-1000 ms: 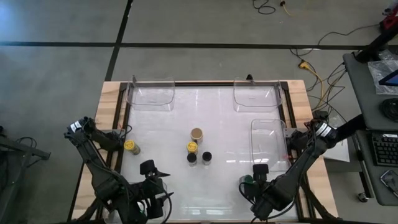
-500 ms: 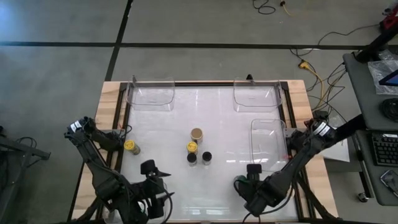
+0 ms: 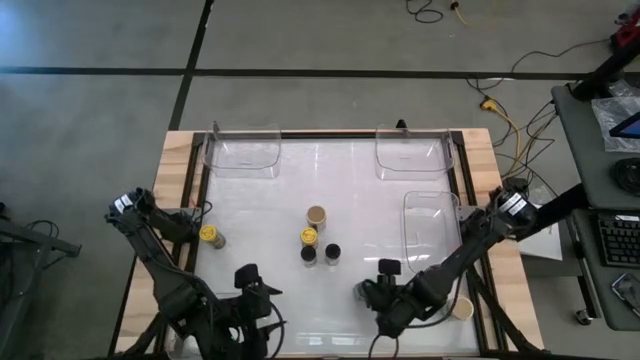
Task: Sort spices by type
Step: Put the green seasoning bottle into the bottom transparent bin
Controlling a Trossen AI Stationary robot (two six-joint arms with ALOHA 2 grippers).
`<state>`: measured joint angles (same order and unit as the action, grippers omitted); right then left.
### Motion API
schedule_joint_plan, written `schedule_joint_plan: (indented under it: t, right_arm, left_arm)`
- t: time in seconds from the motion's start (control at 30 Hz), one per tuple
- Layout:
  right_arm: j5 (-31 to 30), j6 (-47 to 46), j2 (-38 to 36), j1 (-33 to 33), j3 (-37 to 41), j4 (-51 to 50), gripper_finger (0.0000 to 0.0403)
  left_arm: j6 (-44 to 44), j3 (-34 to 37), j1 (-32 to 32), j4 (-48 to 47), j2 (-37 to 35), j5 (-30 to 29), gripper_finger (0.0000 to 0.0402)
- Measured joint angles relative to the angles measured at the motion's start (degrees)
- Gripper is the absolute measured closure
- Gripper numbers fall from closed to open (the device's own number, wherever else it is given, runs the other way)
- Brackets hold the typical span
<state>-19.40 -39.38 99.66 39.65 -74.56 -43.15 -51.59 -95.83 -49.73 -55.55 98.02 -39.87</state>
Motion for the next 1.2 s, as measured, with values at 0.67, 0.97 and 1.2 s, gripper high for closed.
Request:
schedule_joint_plan:
  t: [0.67,0.97,1.2]
  right_arm:
    - [0.9,2.89,-0.13,-1.76,-0.41,5.15,0.0212]
    - [1.42,-0.45,-1.94,-0.23,-5.53,-3.81,0.0168]
    - [1.4,7.23,-3.01,-0.37,-6.75,-10.42,0.0125]
  left_arm:
    - [5.3,0.07,8.23,19.42,12.53,-1.59,0.0108]
    - [1.59,-4.3,10.33,21.47,19.09,-1.61,0.0075]
    - [-0.33,-11.16,11.42,18.29,23.61,-1.62,0.0055]
